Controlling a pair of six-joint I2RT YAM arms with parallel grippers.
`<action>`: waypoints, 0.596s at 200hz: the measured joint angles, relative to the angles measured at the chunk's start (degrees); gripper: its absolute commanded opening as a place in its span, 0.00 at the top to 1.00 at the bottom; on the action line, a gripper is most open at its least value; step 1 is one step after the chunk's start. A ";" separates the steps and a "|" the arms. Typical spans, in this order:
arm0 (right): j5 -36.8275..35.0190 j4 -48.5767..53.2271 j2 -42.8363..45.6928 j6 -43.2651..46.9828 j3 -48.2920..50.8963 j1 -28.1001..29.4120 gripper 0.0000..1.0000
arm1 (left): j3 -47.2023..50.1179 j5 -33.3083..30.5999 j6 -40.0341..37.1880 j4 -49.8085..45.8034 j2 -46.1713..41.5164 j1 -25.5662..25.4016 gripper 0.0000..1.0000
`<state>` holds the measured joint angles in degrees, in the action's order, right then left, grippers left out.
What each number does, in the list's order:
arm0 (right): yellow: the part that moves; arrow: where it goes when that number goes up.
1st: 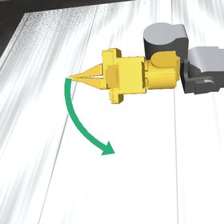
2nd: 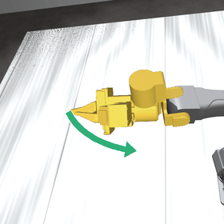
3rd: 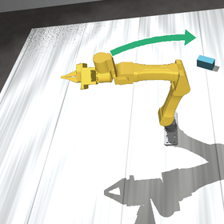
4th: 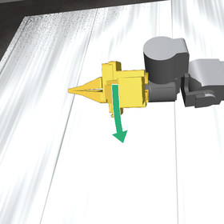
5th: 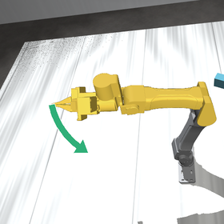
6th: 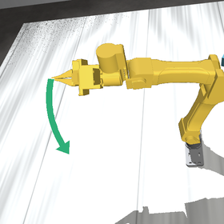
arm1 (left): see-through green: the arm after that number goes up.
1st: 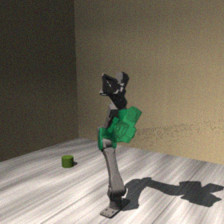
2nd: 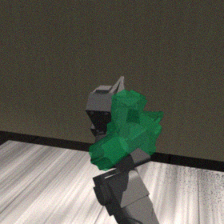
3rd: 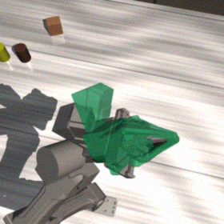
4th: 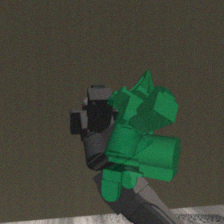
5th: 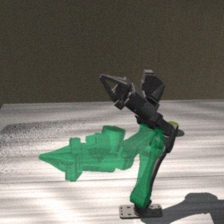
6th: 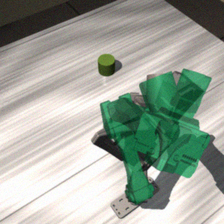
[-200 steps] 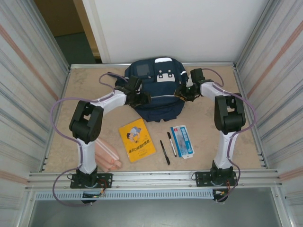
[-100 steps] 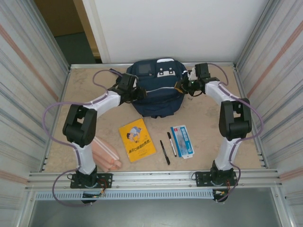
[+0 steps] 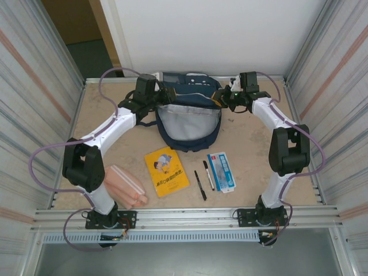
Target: Pack books, pencil case, and school supplies into a backpack
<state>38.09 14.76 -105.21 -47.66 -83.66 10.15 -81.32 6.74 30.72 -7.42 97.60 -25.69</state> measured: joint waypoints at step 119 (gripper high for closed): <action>-5.62 2.12 0.35 5.86 0.09 1.01 0.98 | -1.49 -2.38 -3.63 1.46 5.31 -0.02 0.66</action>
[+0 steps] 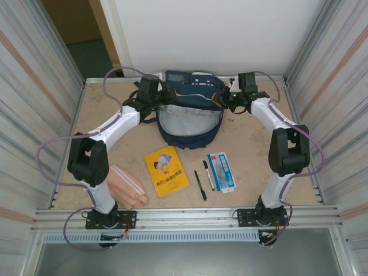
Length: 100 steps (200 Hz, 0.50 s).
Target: Pack books, pencil case, and school supplies into a backpack
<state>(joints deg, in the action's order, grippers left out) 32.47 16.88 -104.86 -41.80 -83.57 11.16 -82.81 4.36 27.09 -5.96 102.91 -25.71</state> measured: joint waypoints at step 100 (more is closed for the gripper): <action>-9.57 8.44 2.89 7.54 6.58 4.76 0.60 | 15.98 -0.28 1.05 -8.83 -11.85 -1.88 0.36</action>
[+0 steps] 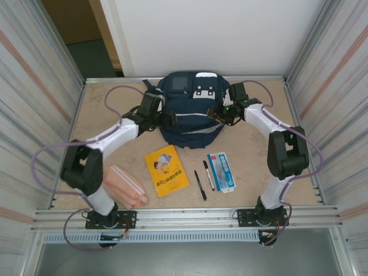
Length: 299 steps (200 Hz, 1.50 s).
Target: Pack books, pencil case, and school supplies into a backpack
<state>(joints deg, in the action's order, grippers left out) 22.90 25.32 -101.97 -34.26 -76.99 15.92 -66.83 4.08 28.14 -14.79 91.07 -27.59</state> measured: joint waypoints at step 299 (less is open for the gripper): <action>7.78 7.45 -10.40 1.60 5.35 28.26 0.95 | 35.98 14.25 11.08 -4.46 -19.26 0.66 0.41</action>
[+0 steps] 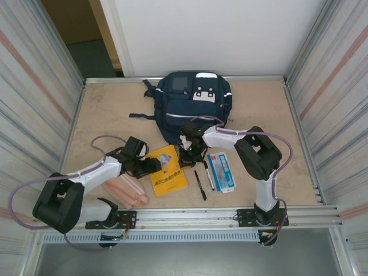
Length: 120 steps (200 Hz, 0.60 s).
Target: Pack books, pencil case, and school supplies into a backpack
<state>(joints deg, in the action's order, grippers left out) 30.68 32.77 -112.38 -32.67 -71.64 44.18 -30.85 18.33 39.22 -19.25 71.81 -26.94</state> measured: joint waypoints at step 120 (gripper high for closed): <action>6.56 -14.23 -2.49 -4.04 2.84 1.66 0.75 | 1.03 -2.27 4.79 2.91 -18.23 -0.50 0.78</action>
<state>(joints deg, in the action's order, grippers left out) 37.23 18.55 -114.87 -36.71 -68.79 45.84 -29.82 16.05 44.01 -16.34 53.58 -27.44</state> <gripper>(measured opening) 0.199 0.295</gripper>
